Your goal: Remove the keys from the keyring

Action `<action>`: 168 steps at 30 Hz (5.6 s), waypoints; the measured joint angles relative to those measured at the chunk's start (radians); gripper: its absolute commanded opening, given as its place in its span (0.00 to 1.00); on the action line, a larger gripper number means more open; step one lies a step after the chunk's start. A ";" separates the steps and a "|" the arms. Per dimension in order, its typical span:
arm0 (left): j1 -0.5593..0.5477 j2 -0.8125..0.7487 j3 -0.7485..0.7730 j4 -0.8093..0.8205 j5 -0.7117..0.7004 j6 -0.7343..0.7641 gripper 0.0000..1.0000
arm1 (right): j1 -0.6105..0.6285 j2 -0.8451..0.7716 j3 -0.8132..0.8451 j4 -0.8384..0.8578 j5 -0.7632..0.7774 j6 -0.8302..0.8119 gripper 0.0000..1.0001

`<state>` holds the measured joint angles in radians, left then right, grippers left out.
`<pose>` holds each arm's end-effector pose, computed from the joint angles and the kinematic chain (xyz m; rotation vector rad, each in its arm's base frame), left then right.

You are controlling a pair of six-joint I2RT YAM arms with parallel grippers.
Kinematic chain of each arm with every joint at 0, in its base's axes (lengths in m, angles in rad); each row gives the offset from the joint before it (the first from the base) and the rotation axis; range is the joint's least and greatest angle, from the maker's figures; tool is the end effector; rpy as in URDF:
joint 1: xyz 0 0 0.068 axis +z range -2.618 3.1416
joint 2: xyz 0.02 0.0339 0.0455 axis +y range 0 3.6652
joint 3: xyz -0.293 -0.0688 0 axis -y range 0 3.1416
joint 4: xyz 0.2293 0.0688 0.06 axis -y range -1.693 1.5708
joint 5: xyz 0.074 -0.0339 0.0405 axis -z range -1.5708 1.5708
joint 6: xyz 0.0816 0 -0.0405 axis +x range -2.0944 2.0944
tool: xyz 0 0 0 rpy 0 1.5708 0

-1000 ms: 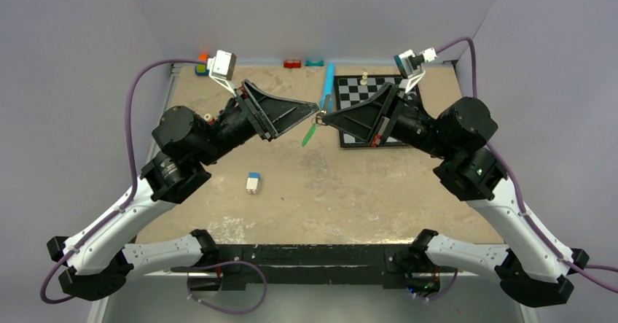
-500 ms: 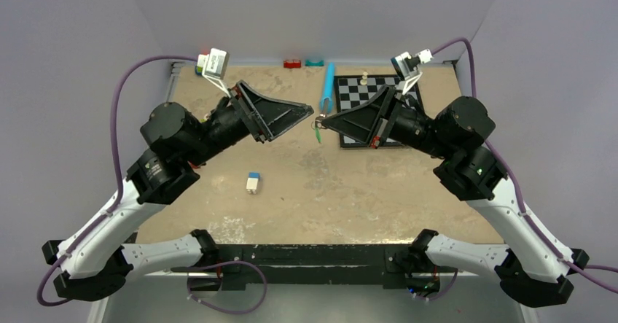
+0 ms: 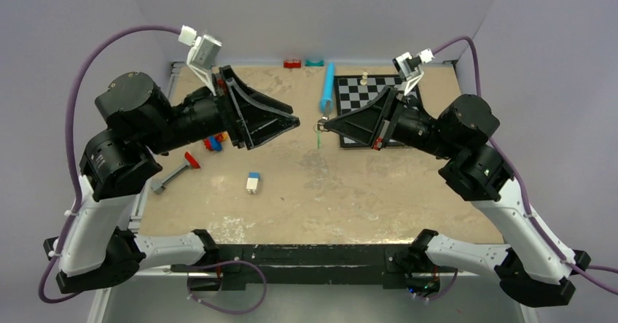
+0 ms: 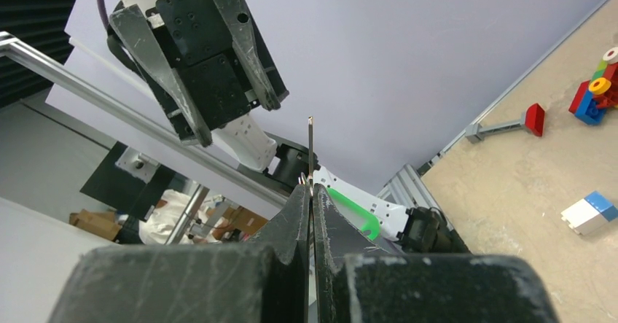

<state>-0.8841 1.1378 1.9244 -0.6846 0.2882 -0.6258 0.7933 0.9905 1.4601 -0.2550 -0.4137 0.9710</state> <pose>0.0886 -0.1446 0.5997 0.4685 1.5787 -1.4058 0.1043 0.1527 0.5475 -0.2671 1.5941 1.7078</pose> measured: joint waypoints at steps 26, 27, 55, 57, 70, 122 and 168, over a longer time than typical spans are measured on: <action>0.000 0.145 0.033 -0.100 0.197 0.071 0.57 | 0.000 0.031 0.050 -0.050 -0.025 -0.038 0.00; 0.000 0.145 0.036 -0.103 0.197 0.073 0.59 | 0.000 0.031 0.050 -0.051 -0.025 -0.039 0.00; 0.005 0.143 0.062 -0.123 0.203 0.084 0.00 | 0.000 0.028 0.050 -0.050 -0.032 -0.043 0.00; 0.005 0.139 0.057 -0.116 0.202 0.077 0.00 | 0.000 0.028 0.050 -0.044 -0.033 -0.044 0.10; 0.005 0.058 -0.124 0.066 0.190 -0.021 0.00 | 0.000 0.028 0.036 -0.005 -0.027 -0.031 0.21; -0.010 -0.117 -0.540 0.553 -0.053 -0.382 0.00 | -0.004 -0.014 -0.134 0.227 0.077 0.085 0.00; 0.000 -0.018 -0.251 0.187 0.148 -0.219 0.00 | 0.003 0.014 0.058 -0.082 0.002 -0.068 0.36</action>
<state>-0.8841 1.1198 1.6733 -0.4976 0.4362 -0.8448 0.7967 1.0046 1.5185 -0.3367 -0.4122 0.9035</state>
